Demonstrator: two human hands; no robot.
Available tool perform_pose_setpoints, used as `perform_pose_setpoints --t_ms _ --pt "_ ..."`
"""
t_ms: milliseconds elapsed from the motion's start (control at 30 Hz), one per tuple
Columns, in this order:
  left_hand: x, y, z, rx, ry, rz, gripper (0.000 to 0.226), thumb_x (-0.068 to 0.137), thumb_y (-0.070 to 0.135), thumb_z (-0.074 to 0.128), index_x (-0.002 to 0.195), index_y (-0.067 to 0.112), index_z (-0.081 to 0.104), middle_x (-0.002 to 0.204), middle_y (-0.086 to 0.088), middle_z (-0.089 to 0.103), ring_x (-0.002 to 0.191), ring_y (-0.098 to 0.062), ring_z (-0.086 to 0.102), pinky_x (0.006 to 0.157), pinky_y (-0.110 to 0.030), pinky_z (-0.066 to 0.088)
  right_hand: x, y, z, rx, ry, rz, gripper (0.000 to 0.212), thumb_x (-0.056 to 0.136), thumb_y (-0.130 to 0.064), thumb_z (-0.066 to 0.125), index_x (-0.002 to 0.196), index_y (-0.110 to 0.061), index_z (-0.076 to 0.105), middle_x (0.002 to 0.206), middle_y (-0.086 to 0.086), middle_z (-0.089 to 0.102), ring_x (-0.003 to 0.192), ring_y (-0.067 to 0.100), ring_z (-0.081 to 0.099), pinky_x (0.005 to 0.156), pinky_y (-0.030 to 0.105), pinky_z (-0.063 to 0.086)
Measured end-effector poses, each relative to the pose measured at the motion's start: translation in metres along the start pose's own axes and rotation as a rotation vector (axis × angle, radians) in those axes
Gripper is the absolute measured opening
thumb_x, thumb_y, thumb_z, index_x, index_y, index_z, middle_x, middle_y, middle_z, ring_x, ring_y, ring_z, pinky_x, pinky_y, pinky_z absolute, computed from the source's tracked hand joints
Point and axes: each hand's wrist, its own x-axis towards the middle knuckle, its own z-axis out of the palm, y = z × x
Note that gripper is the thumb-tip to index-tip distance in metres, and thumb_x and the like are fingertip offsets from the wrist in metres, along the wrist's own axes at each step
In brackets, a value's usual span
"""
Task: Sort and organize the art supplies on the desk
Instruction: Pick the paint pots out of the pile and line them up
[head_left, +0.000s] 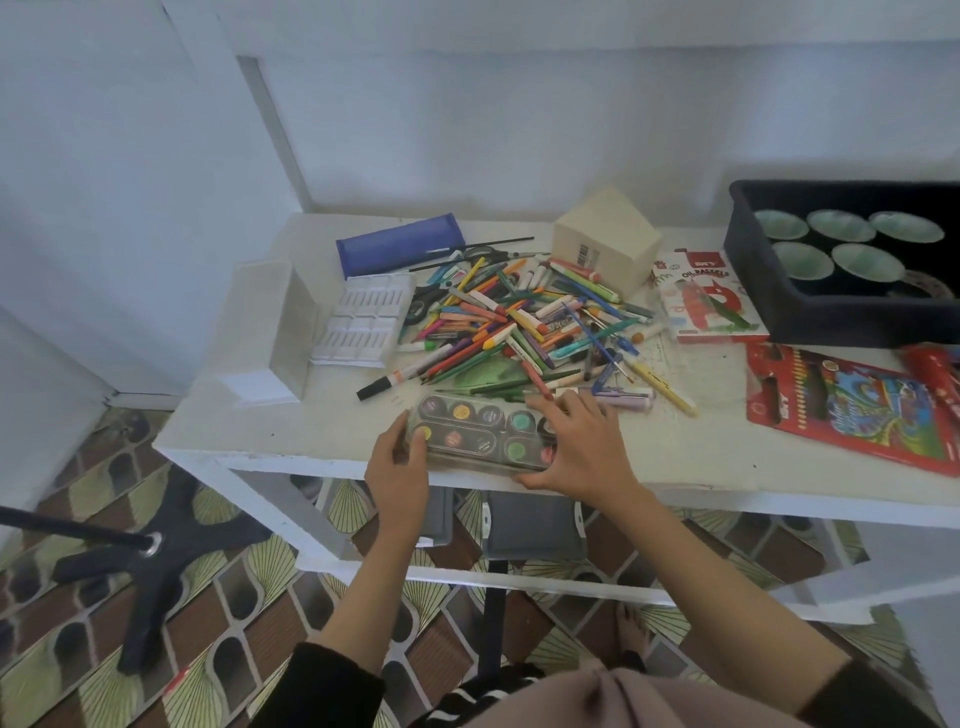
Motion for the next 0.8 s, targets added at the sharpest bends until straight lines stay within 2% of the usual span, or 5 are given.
perform_pose_setpoints --t_ms 167,300,400,633,800 --pt "-0.017 0.018 0.019 -0.013 0.037 0.112 0.029 0.094 0.011 0.055 0.122 0.014 0.061 0.117 0.0 0.062 0.105 -0.011 0.057 0.084 -0.019 0.046 -0.018 0.015 -0.02 0.127 0.033 0.073 0.091 0.046 -0.068 0.067 0.124 -0.021 0.058 0.104 0.002 0.054 0.099 0.022 0.049 0.08 0.036 0.043" --pt "-0.029 0.04 0.058 -0.093 -0.137 0.2 0.035 0.097 0.004 0.047 0.128 0.016 0.054 0.105 0.014 0.06 0.088 0.016 0.055 0.072 -0.008 0.044 -0.048 0.054 -0.051 0.165 0.12 0.207 0.089 0.048 -0.067 0.07 0.125 -0.026 0.056 0.105 -0.001 0.053 0.1 0.017 0.046 0.079 0.033 0.043" --pt "-0.042 0.054 0.106 -0.117 -0.285 0.206 0.037 0.099 0.005 0.043 0.134 0.012 0.051 0.105 -0.001 0.064 0.077 0.007 0.056 0.064 -0.013 0.044 -0.075 0.096 -0.077 0.171 0.197 0.337 0.089 0.047 -0.061 0.078 0.124 -0.02 0.057 0.099 0.001 0.052 0.093 0.017 0.045 0.078 0.036 0.044" --pt "-0.112 0.07 0.236 0.04 -0.677 0.3 0.029 0.098 0.008 0.045 0.12 0.017 0.062 0.117 -0.002 0.064 0.109 -0.014 0.056 0.093 -0.03 0.044 -0.152 0.213 -0.136 0.096 0.362 0.682 0.085 0.047 -0.052 0.086 0.12 -0.018 0.06 0.106 0.009 0.056 0.1 0.027 0.049 0.084 0.043 0.046" --pt "-0.163 0.07 0.337 0.29 -0.782 0.775 0.028 0.086 0.011 0.055 0.111 0.008 0.068 0.111 -0.003 0.062 0.106 -0.015 0.05 0.096 -0.032 0.039 -0.208 0.298 -0.169 -0.004 0.412 0.904 0.085 0.048 -0.059 0.083 0.119 -0.017 0.063 0.098 0.01 0.057 0.094 0.026 0.048 0.079 0.038 0.043"
